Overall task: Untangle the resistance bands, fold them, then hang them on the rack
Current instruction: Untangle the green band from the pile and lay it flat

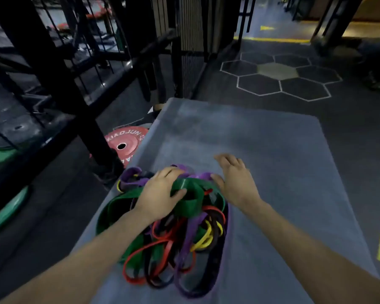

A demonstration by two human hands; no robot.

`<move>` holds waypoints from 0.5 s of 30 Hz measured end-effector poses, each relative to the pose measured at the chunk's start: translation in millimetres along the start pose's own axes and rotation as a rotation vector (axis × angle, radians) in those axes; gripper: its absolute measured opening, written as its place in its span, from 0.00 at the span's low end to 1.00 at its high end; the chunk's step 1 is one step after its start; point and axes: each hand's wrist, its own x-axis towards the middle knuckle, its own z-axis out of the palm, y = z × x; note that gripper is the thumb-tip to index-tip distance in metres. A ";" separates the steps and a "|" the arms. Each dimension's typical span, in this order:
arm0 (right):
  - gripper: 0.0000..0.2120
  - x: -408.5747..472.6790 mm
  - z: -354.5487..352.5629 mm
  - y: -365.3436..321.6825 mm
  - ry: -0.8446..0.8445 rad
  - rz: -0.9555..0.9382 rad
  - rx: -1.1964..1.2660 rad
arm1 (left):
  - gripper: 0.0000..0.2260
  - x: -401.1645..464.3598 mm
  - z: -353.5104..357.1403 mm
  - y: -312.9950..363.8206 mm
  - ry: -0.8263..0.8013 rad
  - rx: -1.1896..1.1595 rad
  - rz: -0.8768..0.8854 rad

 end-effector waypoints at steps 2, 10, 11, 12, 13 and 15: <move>0.22 0.9 21.4 6.1 0.031 -0.018 0.001 | 0.28 -4.0 13.0 -9.0 0.071 -0.018 0.004; 0.17 2.8 69.1 7.1 0.070 -0.166 0.030 | 0.25 -19.9 29.0 -20.5 0.225 -0.133 0.054; 0.14 -2.8 69.6 3.7 0.062 -0.177 0.023 | 0.22 -25.9 28.2 -20.0 0.233 -0.154 0.044; 0.12 -10.2 69.4 -0.2 0.058 -0.186 -0.008 | 0.18 -32.7 26.9 -18.8 0.237 -0.162 0.034; 0.12 -18.5 68.2 -4.0 0.071 -0.192 -0.059 | 0.14 -39.7 24.4 -17.3 0.241 -0.153 0.033; 0.11 -37.2 62.3 -12.7 0.144 -0.172 -0.164 | 0.09 -55.5 14.9 -11.3 0.269 -0.111 0.058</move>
